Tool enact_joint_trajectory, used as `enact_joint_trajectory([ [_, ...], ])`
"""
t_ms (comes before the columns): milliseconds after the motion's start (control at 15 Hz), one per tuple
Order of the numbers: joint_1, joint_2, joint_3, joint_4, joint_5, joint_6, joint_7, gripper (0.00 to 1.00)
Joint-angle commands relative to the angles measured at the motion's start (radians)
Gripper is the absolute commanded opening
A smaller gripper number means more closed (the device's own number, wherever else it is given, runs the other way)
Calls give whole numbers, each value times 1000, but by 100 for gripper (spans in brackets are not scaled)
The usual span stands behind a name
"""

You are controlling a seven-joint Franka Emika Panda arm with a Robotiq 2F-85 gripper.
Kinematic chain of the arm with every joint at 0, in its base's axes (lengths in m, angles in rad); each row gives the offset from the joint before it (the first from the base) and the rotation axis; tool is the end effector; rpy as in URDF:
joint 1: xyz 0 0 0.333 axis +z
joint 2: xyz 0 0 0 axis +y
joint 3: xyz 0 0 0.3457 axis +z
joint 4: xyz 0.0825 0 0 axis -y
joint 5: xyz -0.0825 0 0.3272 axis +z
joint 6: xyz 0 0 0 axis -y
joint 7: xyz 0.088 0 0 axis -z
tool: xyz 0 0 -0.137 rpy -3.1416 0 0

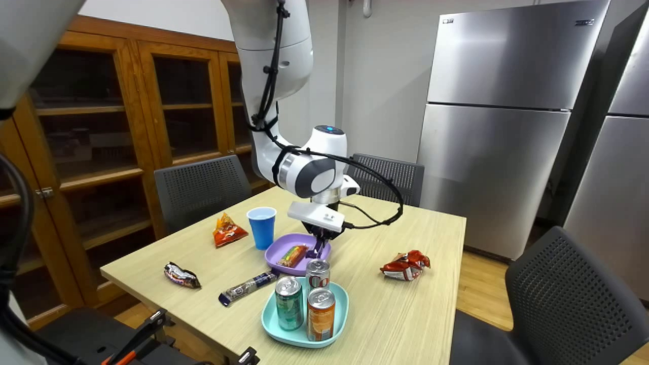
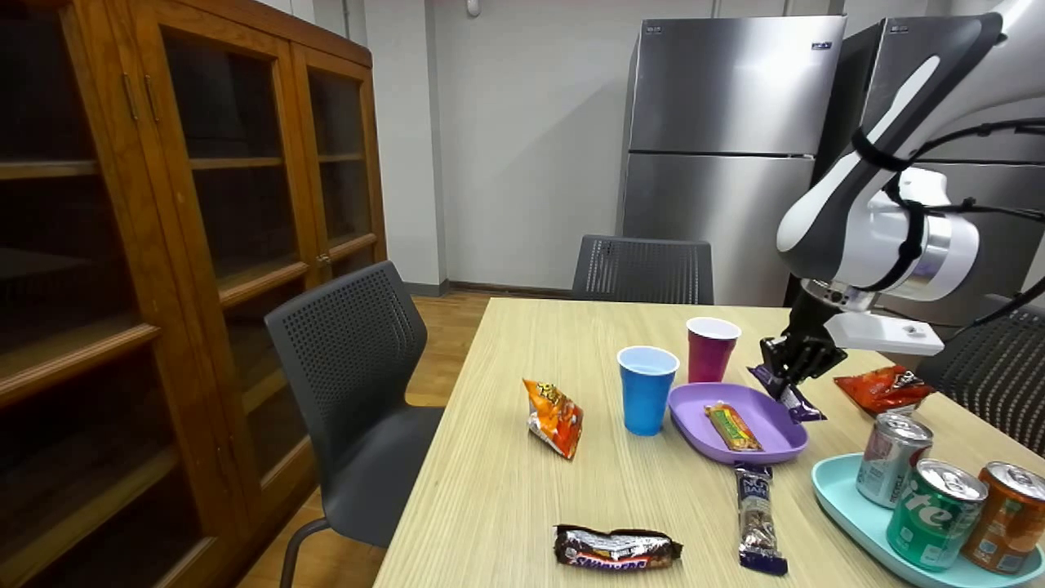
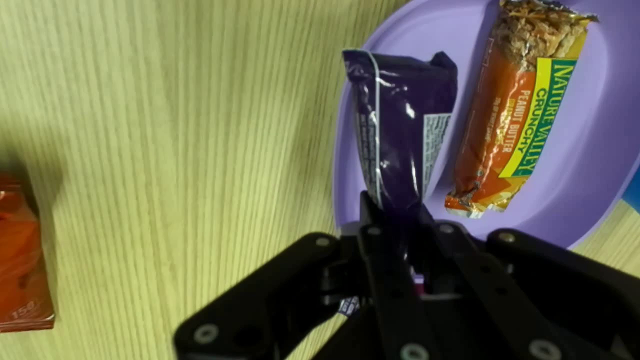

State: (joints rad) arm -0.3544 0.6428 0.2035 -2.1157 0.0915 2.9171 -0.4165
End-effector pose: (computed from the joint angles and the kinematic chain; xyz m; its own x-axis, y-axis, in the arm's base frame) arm 0.5742 -0.0961 0.1725 0.9720 0.1168 0.2039 0.1354 -0.9876 -0.0797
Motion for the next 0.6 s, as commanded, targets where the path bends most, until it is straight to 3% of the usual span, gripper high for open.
enact_joint_trajectory([
  [0,-24,55,29,57,-29,-37,-37,4],
  [267,-41,79,55,73,-35,-48,-45,4],
  [333,-39,78,54,74,-36,-52,-44,39],
  [400,-18,74,31,76,-44,-53,-30,40],
  [533,-15,68,23,75,-49,-47,-27,53],
])
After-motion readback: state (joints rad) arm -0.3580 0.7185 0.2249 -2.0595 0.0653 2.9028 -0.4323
